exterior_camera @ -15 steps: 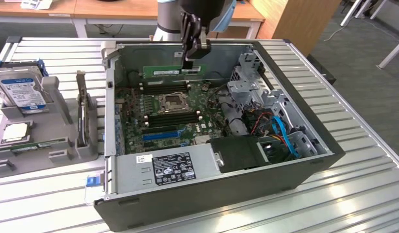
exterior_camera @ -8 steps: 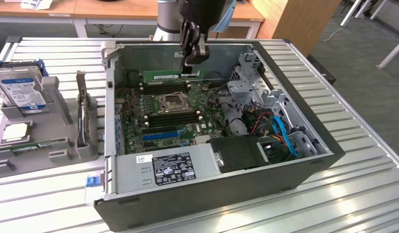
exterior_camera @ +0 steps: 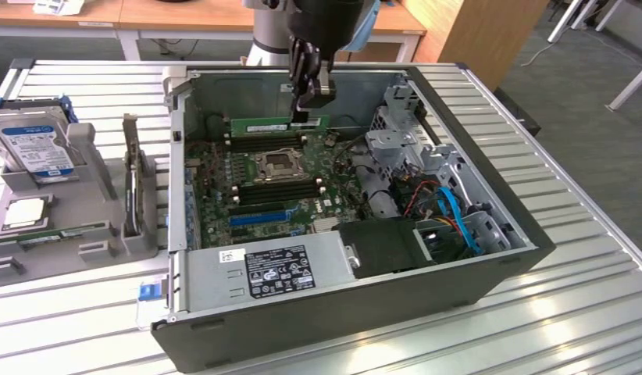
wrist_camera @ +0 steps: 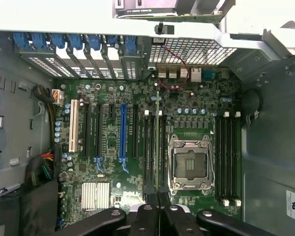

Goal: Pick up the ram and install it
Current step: 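Pick up the ram and move it above insertion slot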

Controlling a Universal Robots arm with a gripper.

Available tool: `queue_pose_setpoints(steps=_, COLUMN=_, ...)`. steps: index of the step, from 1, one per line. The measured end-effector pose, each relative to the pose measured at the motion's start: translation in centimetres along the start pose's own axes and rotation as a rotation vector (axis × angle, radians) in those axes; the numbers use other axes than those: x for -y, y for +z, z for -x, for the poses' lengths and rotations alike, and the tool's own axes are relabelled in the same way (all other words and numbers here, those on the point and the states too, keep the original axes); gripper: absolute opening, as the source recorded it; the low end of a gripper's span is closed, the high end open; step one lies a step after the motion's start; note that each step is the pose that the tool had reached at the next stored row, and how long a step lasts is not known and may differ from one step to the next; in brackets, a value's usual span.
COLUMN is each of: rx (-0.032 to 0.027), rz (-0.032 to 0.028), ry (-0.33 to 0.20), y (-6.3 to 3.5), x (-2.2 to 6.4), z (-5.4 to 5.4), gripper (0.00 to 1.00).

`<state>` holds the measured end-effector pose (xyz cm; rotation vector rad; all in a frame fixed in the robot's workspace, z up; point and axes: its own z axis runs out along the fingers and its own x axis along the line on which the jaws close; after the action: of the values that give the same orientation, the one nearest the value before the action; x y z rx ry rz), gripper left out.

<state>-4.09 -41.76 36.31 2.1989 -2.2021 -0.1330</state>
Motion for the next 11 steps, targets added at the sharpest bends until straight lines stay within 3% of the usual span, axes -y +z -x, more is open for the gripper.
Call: queue_pose_setpoints(steps=11, rx=0.0002, rz=-0.0001, ry=0.0, y=-0.01, x=0.56, z=0.0, gripper=0.12)
